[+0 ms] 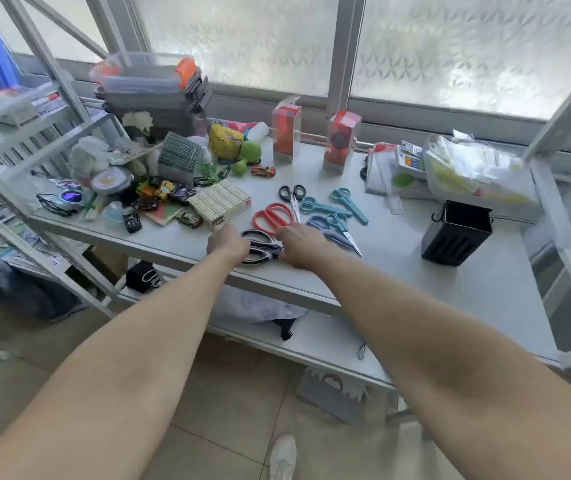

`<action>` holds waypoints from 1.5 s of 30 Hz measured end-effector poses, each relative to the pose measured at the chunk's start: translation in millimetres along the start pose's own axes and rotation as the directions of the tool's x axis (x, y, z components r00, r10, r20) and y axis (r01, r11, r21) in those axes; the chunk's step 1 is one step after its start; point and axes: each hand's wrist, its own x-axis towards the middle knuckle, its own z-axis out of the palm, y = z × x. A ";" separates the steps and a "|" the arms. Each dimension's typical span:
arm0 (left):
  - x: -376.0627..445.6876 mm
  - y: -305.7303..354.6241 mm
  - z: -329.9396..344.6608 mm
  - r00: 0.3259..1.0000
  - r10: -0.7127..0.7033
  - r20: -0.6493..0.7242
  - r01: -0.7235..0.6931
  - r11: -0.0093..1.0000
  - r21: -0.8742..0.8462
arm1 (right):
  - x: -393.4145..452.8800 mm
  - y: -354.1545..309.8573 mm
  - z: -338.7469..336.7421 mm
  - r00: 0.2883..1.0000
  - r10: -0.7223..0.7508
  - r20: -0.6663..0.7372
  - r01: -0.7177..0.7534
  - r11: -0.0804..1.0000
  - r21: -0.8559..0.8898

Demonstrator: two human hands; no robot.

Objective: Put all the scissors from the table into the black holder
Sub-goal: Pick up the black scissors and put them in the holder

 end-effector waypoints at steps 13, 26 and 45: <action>30.8 0.7 -3.0 0.994 0.075 0.078 -0.073 0.997 -0.027 | 15.5 -0.8 4.1 0.995 0.009 0.099 0.008 0.985 -0.174; 18.4 58.9 -26.7 0.956 0.286 0.059 -0.196 0.776 -0.600 | -7.7 39.5 -17.9 0.980 0.072 -0.186 -0.077 0.997 -0.019; -82.6 197.7 49.9 0.754 0.571 0.327 -0.312 0.747 -0.587 | -122.8 173.7 -93.4 0.525 0.534 -0.663 -0.207 0.836 0.508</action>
